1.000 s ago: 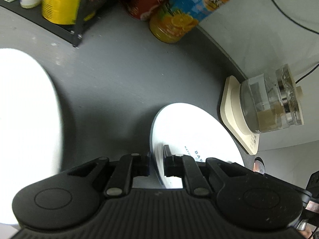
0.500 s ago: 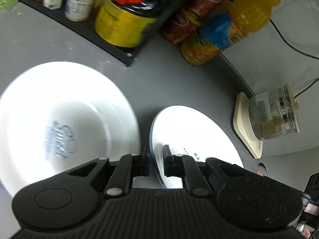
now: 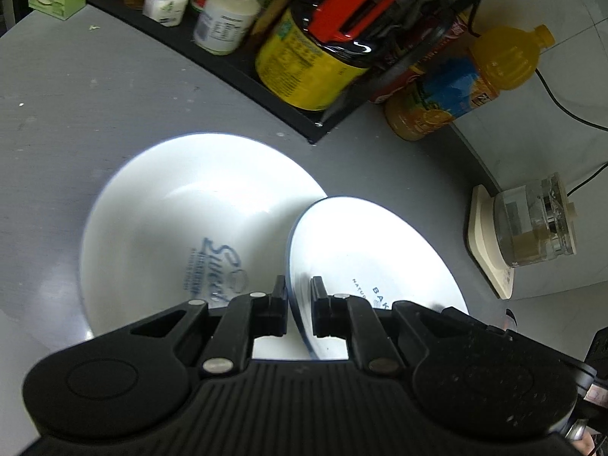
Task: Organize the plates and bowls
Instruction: 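Carry the 'Bakery' plate with both grippers over the plate stack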
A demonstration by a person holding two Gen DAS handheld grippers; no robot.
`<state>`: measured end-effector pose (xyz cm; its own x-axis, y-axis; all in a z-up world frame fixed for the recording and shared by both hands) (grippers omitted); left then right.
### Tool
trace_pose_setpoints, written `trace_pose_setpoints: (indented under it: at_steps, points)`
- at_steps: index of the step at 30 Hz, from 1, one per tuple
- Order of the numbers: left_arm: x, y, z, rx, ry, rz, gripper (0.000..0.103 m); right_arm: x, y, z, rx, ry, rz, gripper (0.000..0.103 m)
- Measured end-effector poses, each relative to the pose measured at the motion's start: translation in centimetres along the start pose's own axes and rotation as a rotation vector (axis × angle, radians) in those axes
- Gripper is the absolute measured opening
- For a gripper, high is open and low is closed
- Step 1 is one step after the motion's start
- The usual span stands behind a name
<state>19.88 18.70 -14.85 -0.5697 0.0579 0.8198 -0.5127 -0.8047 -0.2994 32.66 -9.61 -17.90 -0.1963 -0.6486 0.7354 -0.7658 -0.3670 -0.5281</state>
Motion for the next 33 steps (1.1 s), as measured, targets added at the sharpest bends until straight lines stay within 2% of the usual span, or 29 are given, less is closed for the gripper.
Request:
trace_pose_setpoints:
  at_steps: [21,33]
  points:
    - [0.4,0.3,-6.9,-0.002,-0.020,-0.062,0.009,-2.9,4.2,-5.1,0.017,0.064,0.000,0.010]
    - [-0.9,0.4,-8.3,-0.018,-0.037,-0.078,0.014,-4.1,5.4,-6.2,0.054,0.122,-0.013,0.008]
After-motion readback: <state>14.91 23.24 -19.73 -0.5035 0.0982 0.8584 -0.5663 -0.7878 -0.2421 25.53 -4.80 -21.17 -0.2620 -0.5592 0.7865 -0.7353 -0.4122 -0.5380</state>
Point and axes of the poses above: each gripper's, at about its wrist camera, not at the fingertips, and x roughly against the way its jaws point, z to its right, y to its underside, the point moved 3 cm from there along -x, roughly the way its jaws point, and after that the axes turned 3 degrees about -x, right-handed, at the moved point
